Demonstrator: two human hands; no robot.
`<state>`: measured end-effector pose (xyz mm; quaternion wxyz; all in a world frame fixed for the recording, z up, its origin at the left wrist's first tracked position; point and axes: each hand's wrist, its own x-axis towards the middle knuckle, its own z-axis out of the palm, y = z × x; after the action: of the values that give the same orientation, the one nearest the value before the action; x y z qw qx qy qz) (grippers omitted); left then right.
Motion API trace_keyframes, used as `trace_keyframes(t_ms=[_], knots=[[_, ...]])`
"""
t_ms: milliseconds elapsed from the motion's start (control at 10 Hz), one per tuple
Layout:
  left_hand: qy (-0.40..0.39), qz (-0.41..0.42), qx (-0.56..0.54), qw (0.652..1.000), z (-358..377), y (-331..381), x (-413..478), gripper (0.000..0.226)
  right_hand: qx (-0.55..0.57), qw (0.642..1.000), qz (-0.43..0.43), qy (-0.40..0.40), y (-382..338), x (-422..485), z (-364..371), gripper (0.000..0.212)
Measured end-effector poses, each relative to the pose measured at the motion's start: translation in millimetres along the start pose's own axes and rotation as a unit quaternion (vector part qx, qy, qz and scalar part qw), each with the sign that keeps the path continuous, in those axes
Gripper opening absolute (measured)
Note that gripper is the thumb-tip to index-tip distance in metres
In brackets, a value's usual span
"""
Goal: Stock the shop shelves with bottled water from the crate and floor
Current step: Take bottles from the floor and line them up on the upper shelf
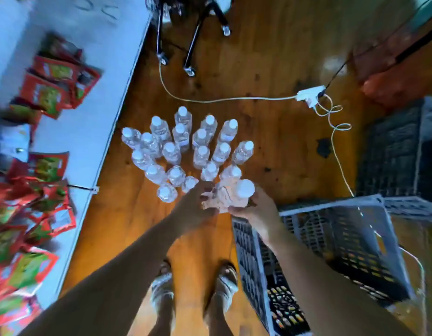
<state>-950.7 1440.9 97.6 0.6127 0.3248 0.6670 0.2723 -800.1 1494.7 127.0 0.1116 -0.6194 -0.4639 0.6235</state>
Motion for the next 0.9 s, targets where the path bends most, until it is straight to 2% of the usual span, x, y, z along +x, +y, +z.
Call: trace_keyframes(t_ms=[100, 200, 300, 400, 500, 600, 700, 900], knots=[[0.010, 0.023, 0.006, 1.000, -22, 63, -72, 0.055, -0.015, 0.998, -0.045, -0.041, -84, -52, -19, 0.063], [-0.008, 0.049, 0.033, 0.998, -39, 113, -139, 0.084, -0.047, 0.992, -0.095, -0.064, -158, -105, -25, 0.064], [0.044, 0.186, 0.049, 0.980, -82, 173, -171, 0.071, -0.089, 0.979, -0.154, -0.100, -231, -163, -25, 0.068], [0.066, 0.232, 0.016, 0.970, -112, 212, -222, 0.077, -0.094, 0.963, -0.207, -0.146, -293, -217, -19, 0.059], [0.084, 0.279, -0.068, 0.954, -128, 241, -282, 0.064, -0.110, 0.938, -0.275, -0.180, -334, -264, -2, 0.045], [0.140, 0.306, -0.105, 0.936, -138, 252, -339, 0.079, -0.091, 0.911, -0.338, -0.218, -359, -305, 21, 0.045], [0.205, 0.320, -0.119, 0.917, -146, 244, -400, 0.081, -0.101, 0.878, -0.381, -0.271, -375, -345, 50, 0.040], [0.329, 0.335, -0.160, 0.869, -154, 190, -516, 0.049, -0.131, 0.812, -0.400, -0.405, -374, -421, 139, 0.034]])
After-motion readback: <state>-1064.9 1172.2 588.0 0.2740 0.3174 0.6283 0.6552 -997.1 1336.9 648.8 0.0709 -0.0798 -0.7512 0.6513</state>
